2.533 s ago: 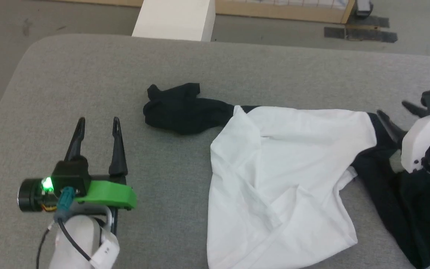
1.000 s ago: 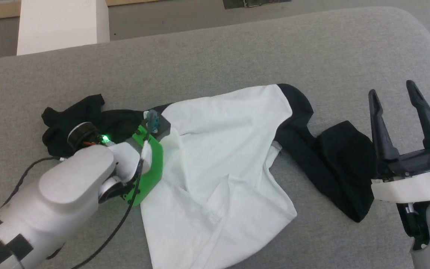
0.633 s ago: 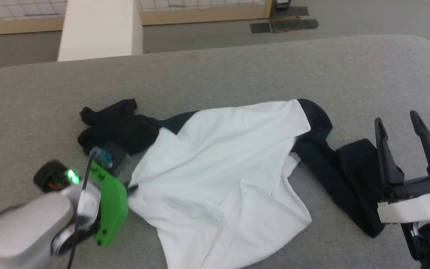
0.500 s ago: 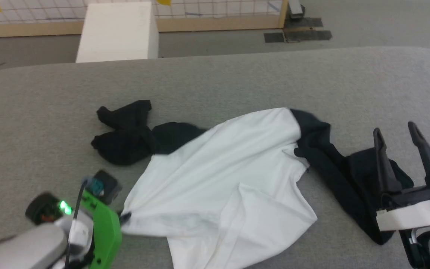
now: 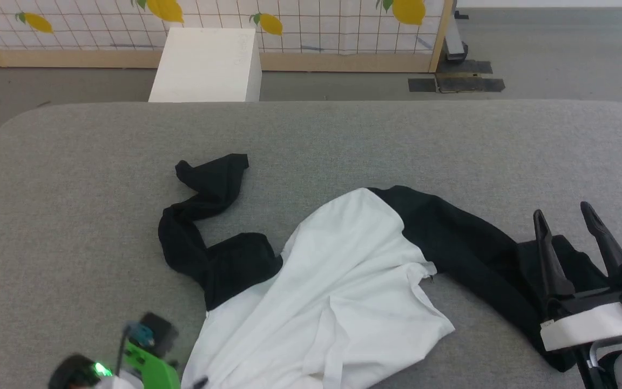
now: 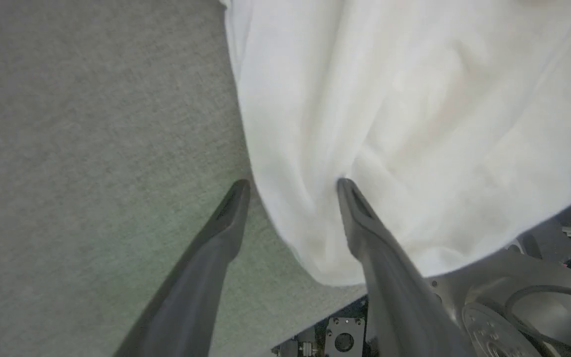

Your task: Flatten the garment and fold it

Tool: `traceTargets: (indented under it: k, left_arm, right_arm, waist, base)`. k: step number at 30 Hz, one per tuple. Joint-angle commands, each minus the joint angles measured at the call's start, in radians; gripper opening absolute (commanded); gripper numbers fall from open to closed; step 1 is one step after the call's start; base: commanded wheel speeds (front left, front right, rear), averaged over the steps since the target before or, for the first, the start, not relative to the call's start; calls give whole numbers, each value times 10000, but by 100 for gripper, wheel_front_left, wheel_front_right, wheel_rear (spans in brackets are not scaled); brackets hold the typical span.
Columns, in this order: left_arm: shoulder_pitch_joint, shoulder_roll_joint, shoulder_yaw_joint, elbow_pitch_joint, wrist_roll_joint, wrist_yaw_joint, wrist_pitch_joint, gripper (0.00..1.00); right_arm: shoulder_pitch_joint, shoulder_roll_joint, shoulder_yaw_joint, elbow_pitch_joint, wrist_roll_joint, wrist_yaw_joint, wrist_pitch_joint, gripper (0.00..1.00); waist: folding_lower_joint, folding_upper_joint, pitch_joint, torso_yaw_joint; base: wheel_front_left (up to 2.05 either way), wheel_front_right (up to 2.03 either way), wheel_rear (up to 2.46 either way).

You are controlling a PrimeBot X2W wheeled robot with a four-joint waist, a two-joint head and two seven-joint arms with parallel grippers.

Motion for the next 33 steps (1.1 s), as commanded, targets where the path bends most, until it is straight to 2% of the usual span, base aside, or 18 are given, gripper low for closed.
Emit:
traceTargets:
  k: [1,6,9,13,22,25,28,31,32,33]
  left_arm:
    - [-439,243,258,23,101,-30,-97,100]
    - [-1666,892,1030,-571,263,-160,-90,100]
    - [-2689,978,1288,-761,741,-214,271,100]
    - [-3961,557,1252,-351,1170,-688,1174,100]
    - [-5963,-1227,323,1723,1363,-2190,3563,100]
    - [-6224,-1613,-75,2270,1449,-2422,4249,100]
    - [-6365,-1928,-415,3016,2020,-2532,4767,100]
    - [-6102,-2101,-497,3402,1748,-2541,5084,100]
    - [-5709,-2112,-533,3337,1983,-2543,5767,100]
    - [-5549,-2102,-536,3287,2121,-2543,5865,100]
  right_arm:
    - [124,-25,-39,9,30,-13,-49,100]
    - [87,24,-18,-40,-11,-13,-49,100]
    - [17,71,22,-61,-44,-13,-49,100]
    - [-167,94,153,-95,-65,-13,-49,100]
    - [-657,49,324,-97,-91,-13,-49,100]
    - [-860,59,410,-83,-77,-13,-49,100]
    - [-1179,64,533,-57,-47,-13,-49,100]
    - [-1379,91,612,-21,-37,-13,-49,100]
    - [-1483,103,619,35,-50,-13,-49,100]
    - [-1521,105,616,52,-53,-13,-49,100]
  waist:
    - [0,0,-85,78]
    - [0,0,-132,139]
    - [0,0,-64,135]
    - [0,0,139,-12]
    - [0,0,829,-672]
    - [0,0,1108,-942]
    - [0,0,1526,-1304]
    - [0,0,1785,-1553]
    - [0,0,1956,-1686]
    - [0,0,1998,-1704]
  base:
    - [0,0,0]
    - [0,0,0]
    - [0,0,0]
    - [0,0,0]
    - [0,0,0]
    - [0,0,0]
    - [0,0,0]
    - [0,0,0]
    - [0,0,0]
    - [0,0,0]
